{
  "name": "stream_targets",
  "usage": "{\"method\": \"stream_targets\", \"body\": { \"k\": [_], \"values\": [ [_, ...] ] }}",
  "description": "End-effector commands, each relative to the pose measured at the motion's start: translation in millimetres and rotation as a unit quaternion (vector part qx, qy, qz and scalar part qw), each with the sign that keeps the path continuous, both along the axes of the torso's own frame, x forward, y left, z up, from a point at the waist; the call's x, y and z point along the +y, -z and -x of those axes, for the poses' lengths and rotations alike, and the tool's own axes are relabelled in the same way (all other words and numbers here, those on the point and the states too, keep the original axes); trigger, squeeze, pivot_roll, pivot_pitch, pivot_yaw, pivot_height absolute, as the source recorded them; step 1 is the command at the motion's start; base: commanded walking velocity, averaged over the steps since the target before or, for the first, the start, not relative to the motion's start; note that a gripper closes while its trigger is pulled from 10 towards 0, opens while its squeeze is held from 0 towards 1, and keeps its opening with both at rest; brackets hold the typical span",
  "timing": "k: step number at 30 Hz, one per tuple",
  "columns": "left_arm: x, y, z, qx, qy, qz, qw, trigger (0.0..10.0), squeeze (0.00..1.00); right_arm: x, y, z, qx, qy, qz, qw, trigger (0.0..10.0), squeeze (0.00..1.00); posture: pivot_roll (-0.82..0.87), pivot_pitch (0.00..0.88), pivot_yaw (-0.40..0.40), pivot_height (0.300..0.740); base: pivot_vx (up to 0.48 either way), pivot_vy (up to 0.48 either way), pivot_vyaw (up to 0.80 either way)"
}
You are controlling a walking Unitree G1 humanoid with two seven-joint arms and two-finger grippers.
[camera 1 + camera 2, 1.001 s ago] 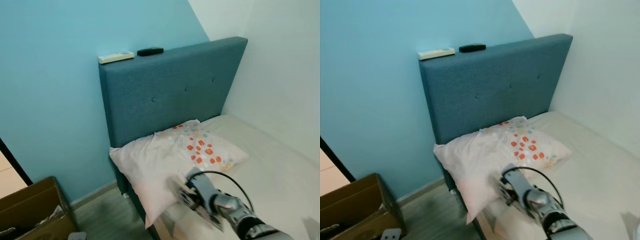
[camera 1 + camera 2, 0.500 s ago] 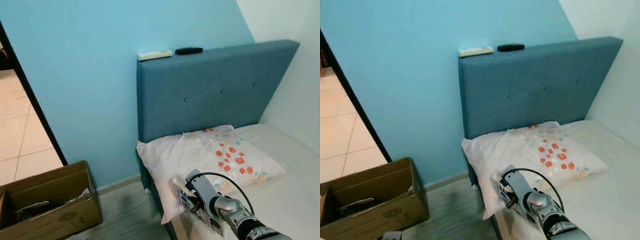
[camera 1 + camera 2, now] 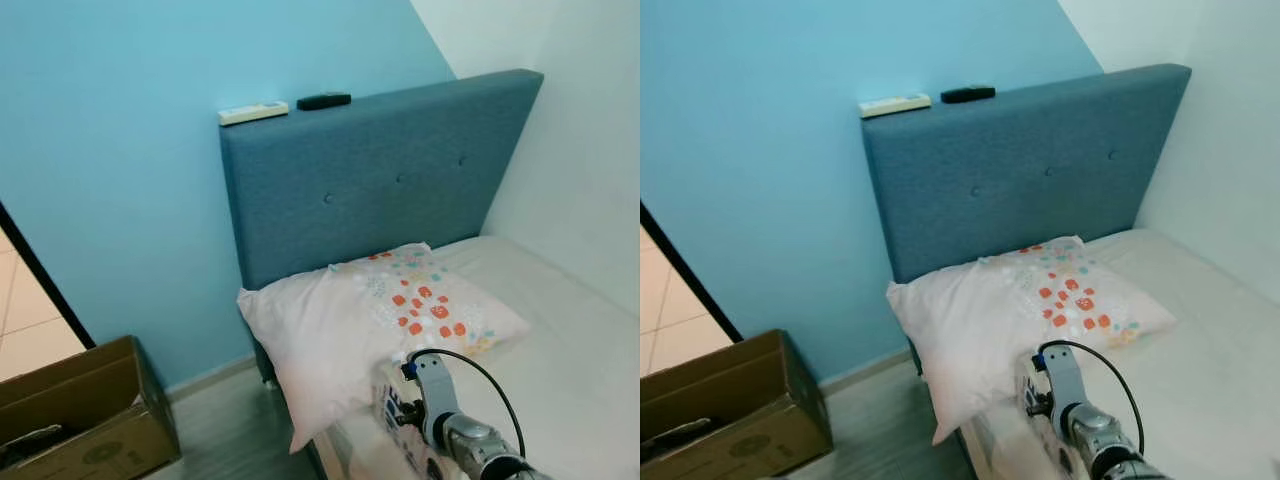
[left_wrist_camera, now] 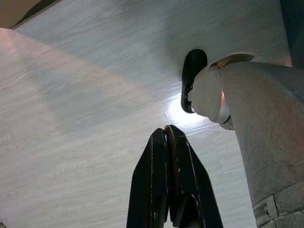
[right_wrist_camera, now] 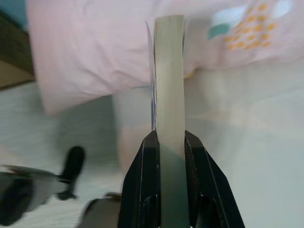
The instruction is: Clean up the room
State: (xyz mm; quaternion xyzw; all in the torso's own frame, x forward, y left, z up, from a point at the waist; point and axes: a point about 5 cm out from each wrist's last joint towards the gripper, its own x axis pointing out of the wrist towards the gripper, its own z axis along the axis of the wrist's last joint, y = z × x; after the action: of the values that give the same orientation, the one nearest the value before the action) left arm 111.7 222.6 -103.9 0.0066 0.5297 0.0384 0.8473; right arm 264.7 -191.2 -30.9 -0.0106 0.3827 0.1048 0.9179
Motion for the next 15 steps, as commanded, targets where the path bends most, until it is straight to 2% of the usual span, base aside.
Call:
{"method": "stream_targets", "body": {
  "k": [1,2,3,5,8,11,12,13,15],
  "values": [
    [-9.0,5.8,15.7,0.025,0.019,0.018,0.999,10.0,0.00,6.4,3.3,4.0,0.003,0.032,-0.059,0.998,10.0,0.00,0.02,0.086,-0.043,0.740,0.000,0.000,0.00],
    [-7.5,6.1,18.5,0.026,0.019,0.017,0.999,10.0,0.00,11.1,4.1,5.1,0.003,0.038,-0.091,0.995,10.0,0.00,0.03,0.100,-0.039,0.740,0.000,0.000,0.00],
    [-7.5,6.1,18.5,0.026,0.019,0.017,0.999,10.0,0.00,11.1,4.1,5.1,0.003,0.038,-0.091,0.995,10.0,0.00,0.03,0.100,-0.039,0.740,0.000,0.000,0.00],
    [-5.2,6.4,22.9,0.029,0.021,0.015,0.999,10.0,0.00,17.6,4.8,6.4,0.002,0.042,-0.129,0.991,10.0,0.00,0.03,0.117,-0.036,0.740,0.000,0.000,0.00],
    [-2.2,6.7,28.2,0.032,0.022,0.013,0.999,10.0,0.00,22.4,6.1,8.3,0.002,0.039,-0.144,0.989,10.0,0.00,0.04,0.135,-0.030,0.740,0.000,0.000,0.00],
    [2.4,6.5,35.1,0.033,0.027,0.013,0.999,10.0,0.00,17.2,14.6,18.0,0.021,0.027,-0.075,0.997,10.0,0.00,0.05,0.167,-0.019,0.740,0.000,0.000,0.00],
    [2.4,6.5,35.1,0.033,0.027,0.013,0.999,10.0,0.00,17.2,14.6,18.0,0.021,0.027,-0.075,0.997,10.0,0.00,0.05,0.167,-0.019,0.740,0.000,0.000,0.00],
    [4.0,5.9,35.5,0.030,0.032,0.013,0.999,10.0,0.00,10.2,16.5,20.8,0.025,0.030,-0.046,0.998,10.0,0.00,0.05,0.179,-0.015,0.740,0.000,0.000,0.00],
    [4.4,5.8,35.8,0.030,0.033,0.013,0.999,10.0,0.00,8.8,16.8,21.3,0.026,0.030,-0.042,0.998,10.0,0.00,0.05,0.179,-0.015,0.740,0.000,0.000,0.00]
  ]
}}
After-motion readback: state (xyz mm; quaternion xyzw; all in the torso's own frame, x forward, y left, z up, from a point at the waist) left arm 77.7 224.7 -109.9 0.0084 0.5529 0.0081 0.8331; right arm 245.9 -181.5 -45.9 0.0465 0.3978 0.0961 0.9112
